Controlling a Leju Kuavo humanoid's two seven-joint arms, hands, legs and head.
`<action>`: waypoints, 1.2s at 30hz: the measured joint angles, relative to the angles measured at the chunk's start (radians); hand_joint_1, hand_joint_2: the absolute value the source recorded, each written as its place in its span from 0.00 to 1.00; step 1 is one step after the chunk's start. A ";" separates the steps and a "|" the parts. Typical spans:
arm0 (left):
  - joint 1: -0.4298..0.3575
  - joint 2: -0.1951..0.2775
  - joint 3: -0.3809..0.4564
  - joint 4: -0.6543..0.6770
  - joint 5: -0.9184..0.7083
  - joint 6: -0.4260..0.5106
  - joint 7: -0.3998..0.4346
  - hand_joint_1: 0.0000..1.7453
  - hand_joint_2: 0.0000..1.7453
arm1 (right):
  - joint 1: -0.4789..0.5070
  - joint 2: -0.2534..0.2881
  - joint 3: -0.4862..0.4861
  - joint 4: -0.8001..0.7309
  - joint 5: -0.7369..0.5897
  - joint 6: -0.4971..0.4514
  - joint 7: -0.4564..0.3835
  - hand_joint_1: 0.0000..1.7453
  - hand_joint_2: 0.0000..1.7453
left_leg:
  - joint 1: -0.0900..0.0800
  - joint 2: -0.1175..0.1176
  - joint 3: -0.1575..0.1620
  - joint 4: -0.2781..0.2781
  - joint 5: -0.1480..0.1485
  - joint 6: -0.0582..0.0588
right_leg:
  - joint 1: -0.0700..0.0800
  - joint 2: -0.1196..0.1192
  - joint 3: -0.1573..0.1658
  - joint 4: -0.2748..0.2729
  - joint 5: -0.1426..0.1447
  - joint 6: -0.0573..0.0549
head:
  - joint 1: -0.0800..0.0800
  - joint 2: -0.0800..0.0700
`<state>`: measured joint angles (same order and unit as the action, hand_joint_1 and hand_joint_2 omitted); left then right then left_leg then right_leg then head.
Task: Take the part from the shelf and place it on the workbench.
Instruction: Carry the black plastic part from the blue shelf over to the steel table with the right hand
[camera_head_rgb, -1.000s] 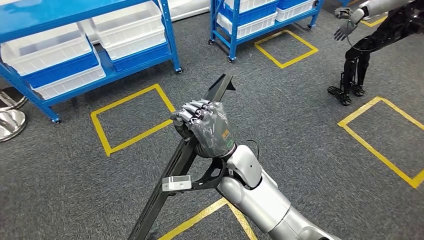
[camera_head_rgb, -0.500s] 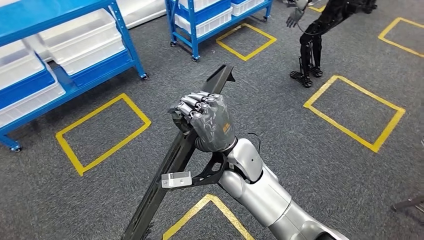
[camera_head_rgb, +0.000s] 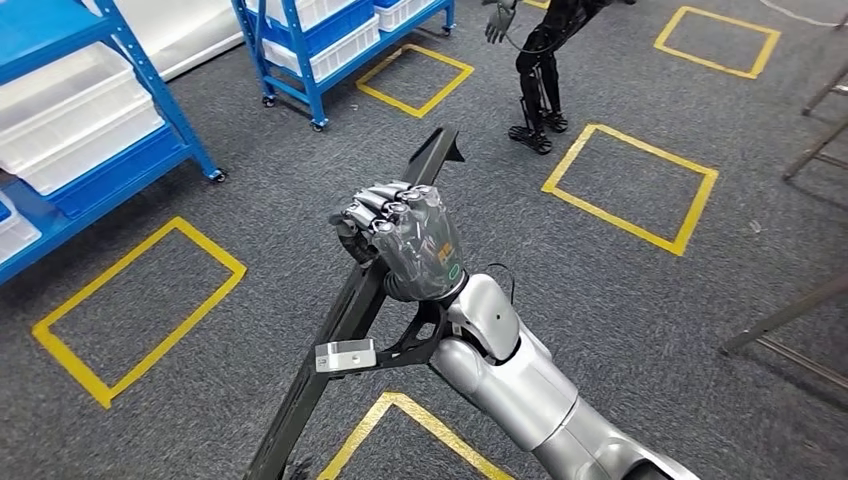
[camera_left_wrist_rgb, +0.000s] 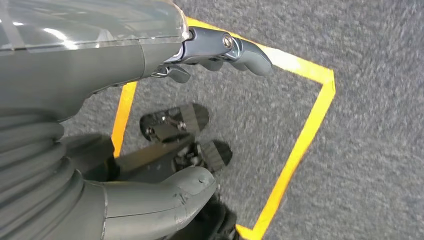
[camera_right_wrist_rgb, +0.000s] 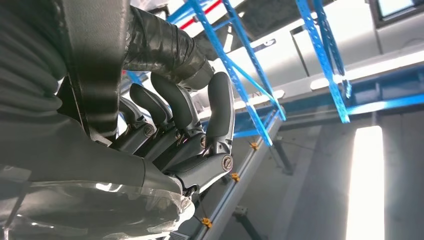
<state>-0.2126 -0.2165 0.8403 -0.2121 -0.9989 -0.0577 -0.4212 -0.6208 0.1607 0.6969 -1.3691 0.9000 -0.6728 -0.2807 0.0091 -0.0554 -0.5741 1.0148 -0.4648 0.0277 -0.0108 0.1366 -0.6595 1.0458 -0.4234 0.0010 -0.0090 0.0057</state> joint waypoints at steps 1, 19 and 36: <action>-0.001 -0.001 0.000 0.000 0.005 -0.002 -0.001 0.00 1.00 | -0.001 0.000 0.001 0.001 0.000 0.002 0.000 1.00 1.00 | 0.002 0.014 0.005 -0.012 0.006 0.004 | 0.003 -0.022 -0.007 0.013 -0.011 0.004 | 0.000 0.000; 0.010 -0.012 0.008 0.000 0.026 0.008 -0.010 0.00 1.00 | -0.010 0.001 0.014 0.012 0.005 0.009 0.010 1.00 1.00 | 0.008 0.076 -0.053 0.167 -0.120 -0.039 | -0.001 -0.132 0.025 -0.010 -0.012 -0.021 | 0.000 0.000; 0.019 -0.014 0.007 0.000 0.011 0.025 -0.008 0.00 1.00 | 0.007 -0.003 0.015 0.004 0.018 0.002 0.019 1.00 1.00 | 0.003 0.077 0.005 -0.003 -0.002 0.014 | 0.001 -0.123 -0.113 0.241 -0.122 0.026 | 0.003 0.000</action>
<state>-0.1935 -0.2306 0.8473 -0.2121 -0.9880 -0.0323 -0.4289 -0.6143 0.1574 0.7122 -1.3654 0.9178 -0.6708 -0.2617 0.0122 0.0213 -0.5689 1.0120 -0.4664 0.0416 -0.0099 0.0135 -0.7725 1.2866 -0.5452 0.0267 -0.0058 0.0057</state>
